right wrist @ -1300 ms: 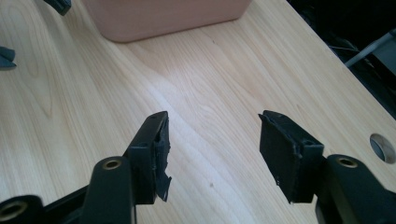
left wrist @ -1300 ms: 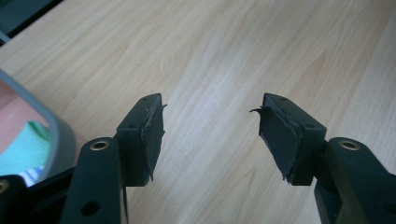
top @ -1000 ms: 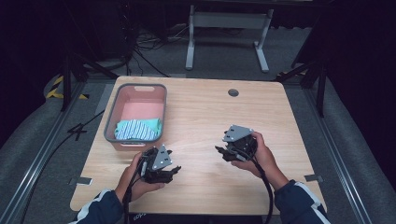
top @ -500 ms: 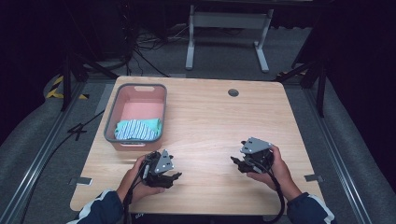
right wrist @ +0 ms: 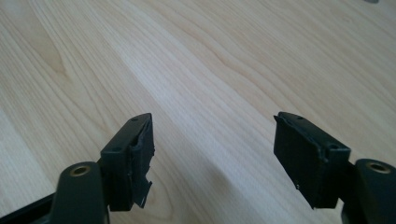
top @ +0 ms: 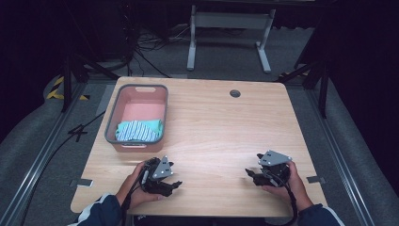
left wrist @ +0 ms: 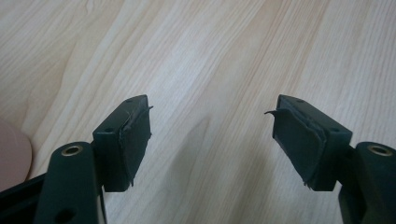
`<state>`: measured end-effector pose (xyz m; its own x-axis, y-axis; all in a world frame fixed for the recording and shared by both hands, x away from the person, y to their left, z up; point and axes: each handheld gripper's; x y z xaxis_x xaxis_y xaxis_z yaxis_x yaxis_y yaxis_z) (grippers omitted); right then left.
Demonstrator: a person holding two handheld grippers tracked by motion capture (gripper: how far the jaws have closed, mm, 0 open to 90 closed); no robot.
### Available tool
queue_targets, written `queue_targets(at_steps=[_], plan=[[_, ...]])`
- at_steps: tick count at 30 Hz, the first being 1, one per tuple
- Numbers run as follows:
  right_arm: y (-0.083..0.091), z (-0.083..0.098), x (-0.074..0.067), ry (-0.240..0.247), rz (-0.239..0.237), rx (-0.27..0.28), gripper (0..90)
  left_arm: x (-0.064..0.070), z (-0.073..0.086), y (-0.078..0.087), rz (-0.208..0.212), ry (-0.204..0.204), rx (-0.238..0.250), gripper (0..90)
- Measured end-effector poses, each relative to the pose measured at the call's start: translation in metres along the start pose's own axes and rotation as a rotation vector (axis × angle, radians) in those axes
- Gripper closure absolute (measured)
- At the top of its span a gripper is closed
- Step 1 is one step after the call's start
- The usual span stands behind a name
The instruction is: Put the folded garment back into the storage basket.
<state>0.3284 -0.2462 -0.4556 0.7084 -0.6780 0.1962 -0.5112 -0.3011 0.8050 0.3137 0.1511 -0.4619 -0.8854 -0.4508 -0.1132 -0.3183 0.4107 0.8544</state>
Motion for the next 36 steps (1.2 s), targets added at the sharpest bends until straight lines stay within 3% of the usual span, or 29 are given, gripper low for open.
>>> queue_targets(at_steps=[7,9,11,14,18,36], plan=[[0.002,0.029,0.012,-0.111,-0.039,0.014,27.3,-0.006,0.013,-0.006,0.035,0.026,0.000,25.2],[0.002,0.036,0.014,-0.137,-0.033,0.015,26.7,-0.007,0.016,-0.010,0.060,0.054,0.007,22.7],[0.003,0.044,0.016,-0.174,-0.055,0.019,26.0,-0.009,0.019,-0.011,0.079,0.073,0.023,22.1],[0.002,0.053,0.016,-0.174,-0.045,0.004,24.9,-0.012,0.022,-0.013,0.094,0.089,0.041,20.8],[0.000,0.062,0.019,-0.222,-0.066,0.030,23.6,-0.013,0.022,-0.013,0.089,0.101,0.031,15.9],[0.000,0.062,0.020,-0.242,-0.075,0.022,21.5,-0.017,0.018,-0.017,0.103,0.086,0.020,9.8]])
Point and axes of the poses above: each handheld gripper's, and its own axes: y roughly backward along the jaws, z roughly out of its underside, x roughly to its right, and after that the axes turned 11 degrees about -x, right-handed
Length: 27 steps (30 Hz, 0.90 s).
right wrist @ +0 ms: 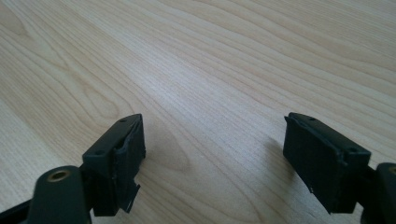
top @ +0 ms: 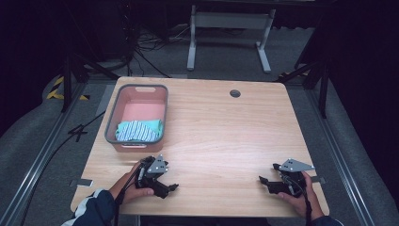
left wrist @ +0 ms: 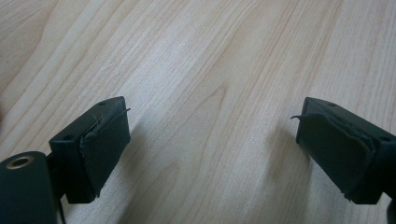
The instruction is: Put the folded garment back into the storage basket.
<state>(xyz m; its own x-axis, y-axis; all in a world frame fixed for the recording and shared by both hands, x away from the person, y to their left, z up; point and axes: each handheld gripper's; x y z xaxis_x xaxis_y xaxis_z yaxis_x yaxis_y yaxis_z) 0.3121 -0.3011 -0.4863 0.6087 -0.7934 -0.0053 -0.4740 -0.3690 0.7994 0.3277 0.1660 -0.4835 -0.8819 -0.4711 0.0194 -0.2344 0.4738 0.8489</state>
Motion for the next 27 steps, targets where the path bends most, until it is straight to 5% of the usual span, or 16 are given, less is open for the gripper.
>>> queue_targets(at_steps=[27], plan=[[-0.0002,-0.0002,0.0005,0.002,-0.003,-0.001,21.3,-0.0007,-0.0033,-0.0023,0.004,-0.010,-0.016,4.9]])
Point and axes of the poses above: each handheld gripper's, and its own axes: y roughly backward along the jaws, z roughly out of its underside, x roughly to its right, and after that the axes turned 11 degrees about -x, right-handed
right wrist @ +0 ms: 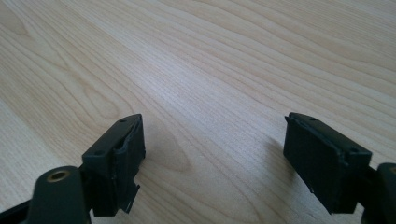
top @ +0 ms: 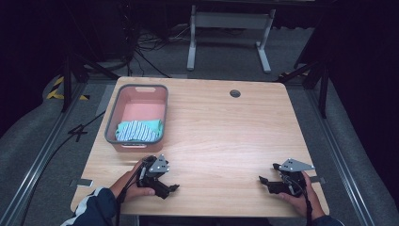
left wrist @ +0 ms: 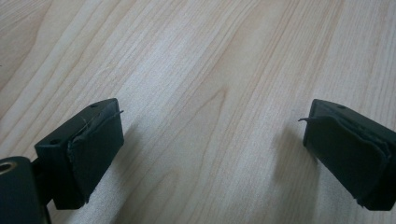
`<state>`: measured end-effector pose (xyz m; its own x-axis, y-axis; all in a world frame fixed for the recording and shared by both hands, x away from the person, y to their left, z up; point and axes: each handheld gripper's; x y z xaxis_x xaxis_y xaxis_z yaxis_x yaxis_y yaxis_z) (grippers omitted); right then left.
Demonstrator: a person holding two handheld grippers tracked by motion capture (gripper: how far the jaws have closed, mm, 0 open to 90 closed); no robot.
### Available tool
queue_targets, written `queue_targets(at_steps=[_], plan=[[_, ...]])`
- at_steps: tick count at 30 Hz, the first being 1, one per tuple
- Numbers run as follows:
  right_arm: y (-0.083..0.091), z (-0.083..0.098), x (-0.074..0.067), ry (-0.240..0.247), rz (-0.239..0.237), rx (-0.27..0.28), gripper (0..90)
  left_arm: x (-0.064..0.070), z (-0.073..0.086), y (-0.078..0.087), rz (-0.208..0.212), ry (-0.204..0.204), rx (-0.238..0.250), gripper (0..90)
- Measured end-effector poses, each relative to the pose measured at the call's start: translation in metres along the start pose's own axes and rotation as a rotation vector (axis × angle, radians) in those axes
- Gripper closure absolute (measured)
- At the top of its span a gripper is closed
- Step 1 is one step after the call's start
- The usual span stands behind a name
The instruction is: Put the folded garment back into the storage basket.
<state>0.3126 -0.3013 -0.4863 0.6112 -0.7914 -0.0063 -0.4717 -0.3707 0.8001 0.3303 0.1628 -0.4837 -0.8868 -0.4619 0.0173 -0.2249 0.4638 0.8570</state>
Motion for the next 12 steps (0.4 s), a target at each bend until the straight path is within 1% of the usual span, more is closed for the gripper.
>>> queue_targets(at_steps=[12], plan=[[0.0000,0.0000,0.0000,0.000,0.000,0.000,21.3,-0.0002,-0.0007,-0.0005,-0.001,-0.004,-0.001,3.9]])
Point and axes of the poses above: each handheld gripper's, and its own axes: y roughly backward along the jaws, z roughly out of its underside, x roughly to its right, and after that the axes turned 11 degrees about -x, right-handed
